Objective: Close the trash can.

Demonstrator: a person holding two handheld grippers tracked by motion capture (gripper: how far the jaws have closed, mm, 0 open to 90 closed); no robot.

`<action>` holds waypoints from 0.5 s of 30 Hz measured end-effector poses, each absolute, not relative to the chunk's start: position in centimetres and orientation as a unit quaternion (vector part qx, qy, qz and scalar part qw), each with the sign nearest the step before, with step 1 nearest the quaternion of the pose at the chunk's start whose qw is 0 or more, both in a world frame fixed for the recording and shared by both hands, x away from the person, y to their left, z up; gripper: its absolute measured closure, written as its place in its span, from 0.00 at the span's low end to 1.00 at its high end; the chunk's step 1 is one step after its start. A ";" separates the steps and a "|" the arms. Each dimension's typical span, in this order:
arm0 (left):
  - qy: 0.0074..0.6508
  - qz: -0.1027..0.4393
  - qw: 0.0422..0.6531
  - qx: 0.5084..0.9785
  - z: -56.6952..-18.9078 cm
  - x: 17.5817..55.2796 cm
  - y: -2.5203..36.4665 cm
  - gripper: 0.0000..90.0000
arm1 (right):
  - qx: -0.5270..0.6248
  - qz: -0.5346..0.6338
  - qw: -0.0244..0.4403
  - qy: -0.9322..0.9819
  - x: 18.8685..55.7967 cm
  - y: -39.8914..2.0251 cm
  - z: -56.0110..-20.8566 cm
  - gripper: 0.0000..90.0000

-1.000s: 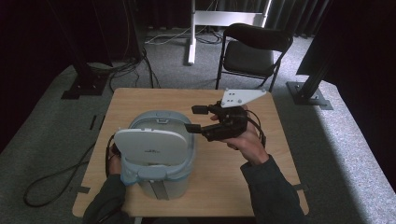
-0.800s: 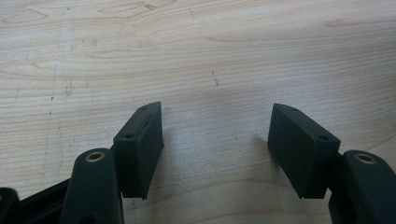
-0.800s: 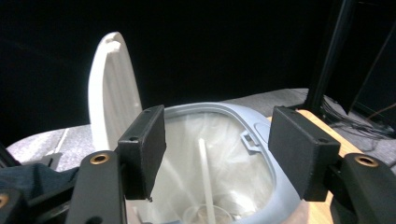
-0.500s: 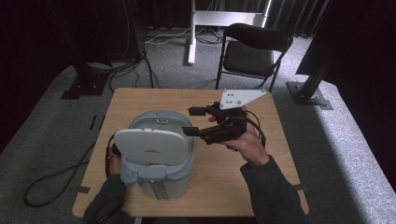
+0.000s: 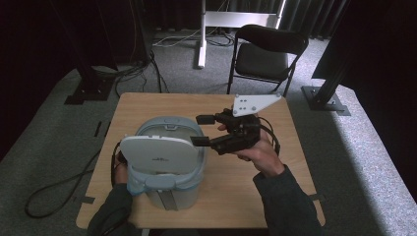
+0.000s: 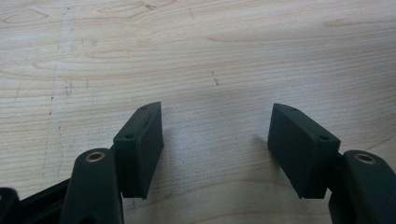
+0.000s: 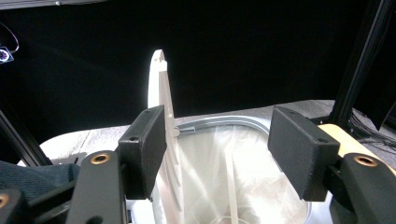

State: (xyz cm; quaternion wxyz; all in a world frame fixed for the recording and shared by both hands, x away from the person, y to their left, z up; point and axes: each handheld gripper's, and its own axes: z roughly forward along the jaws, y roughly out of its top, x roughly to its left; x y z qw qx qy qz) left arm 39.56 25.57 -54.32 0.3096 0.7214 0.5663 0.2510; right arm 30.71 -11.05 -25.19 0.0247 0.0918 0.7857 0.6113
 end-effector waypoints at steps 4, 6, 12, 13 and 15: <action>0.566 0.251 0.310 0.721 -54.3 39.6 25.6 0.40 | 0.086 0.614 0.017 0.784 30.6 -11.0 -25.2 0.40; 0.566 0.251 0.310 0.721 -54.3 39.6 25.6 0.40 | 0.084 0.615 0.016 0.784 30.5 -11.0 -25.2 0.40; 0.566 0.251 0.310 0.721 -54.3 39.6 25.6 0.40 | 0.082 0.615 0.013 0.784 30.5 -10.9 -25.2 0.40; 0.566 0.251 0.310 0.721 -54.3 39.6 25.6 0.40 | 0.081 0.614 0.012 0.785 30.5 -10.9 -25.2 0.40; 0.566 0.251 0.310 0.721 -54.3 39.6 25.6 0.40 | 0.078 0.611 0.015 0.788 30.4 -10.7 -25.3 0.40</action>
